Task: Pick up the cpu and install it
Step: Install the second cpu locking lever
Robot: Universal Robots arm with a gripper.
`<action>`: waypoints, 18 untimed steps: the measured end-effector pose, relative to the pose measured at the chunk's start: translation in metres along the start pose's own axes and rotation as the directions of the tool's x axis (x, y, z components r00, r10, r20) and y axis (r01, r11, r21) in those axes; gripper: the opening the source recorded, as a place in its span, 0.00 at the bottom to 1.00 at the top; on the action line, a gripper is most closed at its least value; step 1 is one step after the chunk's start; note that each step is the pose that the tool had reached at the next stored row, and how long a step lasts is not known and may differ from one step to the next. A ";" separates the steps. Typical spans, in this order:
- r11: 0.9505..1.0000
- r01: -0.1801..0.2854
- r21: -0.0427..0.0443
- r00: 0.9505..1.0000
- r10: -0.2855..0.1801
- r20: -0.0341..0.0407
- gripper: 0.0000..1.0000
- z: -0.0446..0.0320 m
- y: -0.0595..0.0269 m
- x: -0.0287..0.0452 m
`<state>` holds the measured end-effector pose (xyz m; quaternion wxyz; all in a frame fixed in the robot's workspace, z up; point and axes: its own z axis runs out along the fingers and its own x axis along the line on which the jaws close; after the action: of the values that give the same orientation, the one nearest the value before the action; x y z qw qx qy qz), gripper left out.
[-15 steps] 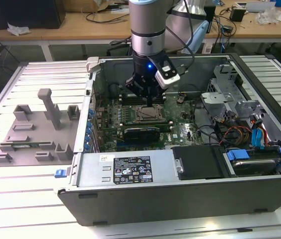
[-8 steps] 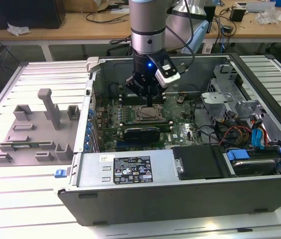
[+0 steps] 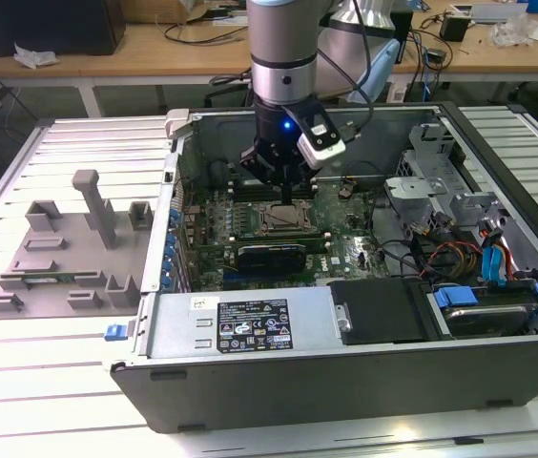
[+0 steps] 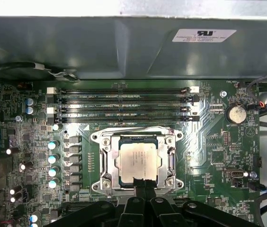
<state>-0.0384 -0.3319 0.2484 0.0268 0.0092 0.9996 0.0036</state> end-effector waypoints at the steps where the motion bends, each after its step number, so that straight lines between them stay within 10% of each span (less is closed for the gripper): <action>1: 1.000 0.000 0.000 1.000 0.000 0.000 0.11 0.0000 -0.0013 0.0000; 18: 1.000 0.000 0.000 1.000 0.000 0.000 0.11 0.0002 -0.0283 -0.0001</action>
<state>-0.0389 -0.3601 0.2480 0.0269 0.0093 0.9996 0.0037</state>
